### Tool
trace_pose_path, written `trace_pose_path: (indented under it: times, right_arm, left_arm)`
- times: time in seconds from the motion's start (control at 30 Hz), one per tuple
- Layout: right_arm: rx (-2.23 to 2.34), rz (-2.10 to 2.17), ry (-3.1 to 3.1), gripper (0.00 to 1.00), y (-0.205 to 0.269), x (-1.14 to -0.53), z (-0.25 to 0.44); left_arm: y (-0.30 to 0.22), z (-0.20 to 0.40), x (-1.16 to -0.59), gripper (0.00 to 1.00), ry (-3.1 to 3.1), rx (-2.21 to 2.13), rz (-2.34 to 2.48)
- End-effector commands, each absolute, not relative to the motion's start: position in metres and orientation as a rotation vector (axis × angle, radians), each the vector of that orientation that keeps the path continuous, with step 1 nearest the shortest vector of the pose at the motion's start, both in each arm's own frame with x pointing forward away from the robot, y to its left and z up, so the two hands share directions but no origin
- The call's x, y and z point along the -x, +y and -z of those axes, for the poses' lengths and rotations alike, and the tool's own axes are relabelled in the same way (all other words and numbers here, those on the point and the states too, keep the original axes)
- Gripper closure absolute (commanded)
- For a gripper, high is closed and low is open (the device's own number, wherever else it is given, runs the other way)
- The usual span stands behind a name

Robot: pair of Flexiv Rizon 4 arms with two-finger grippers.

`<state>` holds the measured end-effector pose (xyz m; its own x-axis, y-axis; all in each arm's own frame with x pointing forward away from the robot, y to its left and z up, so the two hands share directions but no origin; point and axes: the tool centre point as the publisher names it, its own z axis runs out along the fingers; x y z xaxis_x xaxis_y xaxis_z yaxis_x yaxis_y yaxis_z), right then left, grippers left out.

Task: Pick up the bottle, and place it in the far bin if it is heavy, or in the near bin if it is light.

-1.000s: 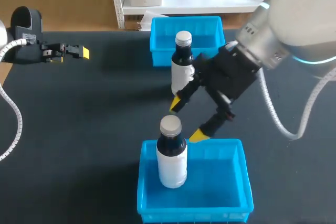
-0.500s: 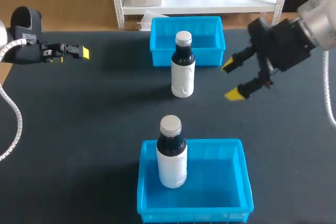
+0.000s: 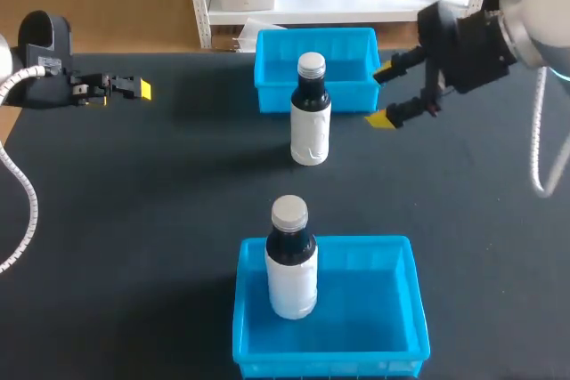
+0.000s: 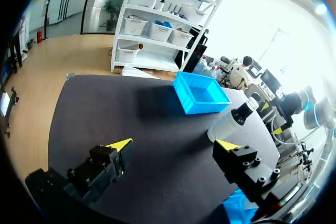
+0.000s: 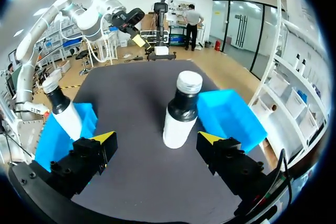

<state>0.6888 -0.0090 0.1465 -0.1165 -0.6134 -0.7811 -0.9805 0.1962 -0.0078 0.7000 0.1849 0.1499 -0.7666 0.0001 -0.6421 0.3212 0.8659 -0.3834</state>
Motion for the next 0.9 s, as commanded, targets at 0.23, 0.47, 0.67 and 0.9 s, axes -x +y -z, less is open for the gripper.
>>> trace_pose_path:
  times: [0.23, 0.47, 0.67, 0.9]
  right_arm:
    - [1.533, -0.833, 1.745, 0.00, 0.033, -0.744, -0.129]
    - [1.556, -0.876, 1.712, 0.00, 0.053, -0.750, -0.125]
    - [1.585, -0.909, 1.684, 0.00, 0.064, -0.752, -0.122]
    - [1.603, -0.932, 1.670, 0.00, 0.070, -0.754, -0.118]
  left_arm:
    - [0.185, -0.150, -0.700, 0.00, 2.374, -0.231, 0.636]
    - [0.185, -0.150, -0.700, 0.00, 2.374, -0.231, 0.636]
    - [0.185, -0.150, -0.700, 0.00, 2.374, -0.231, 0.636]
    - [0.185, -0.150, -0.700, 0.00, 2.374, -0.231, 0.636]
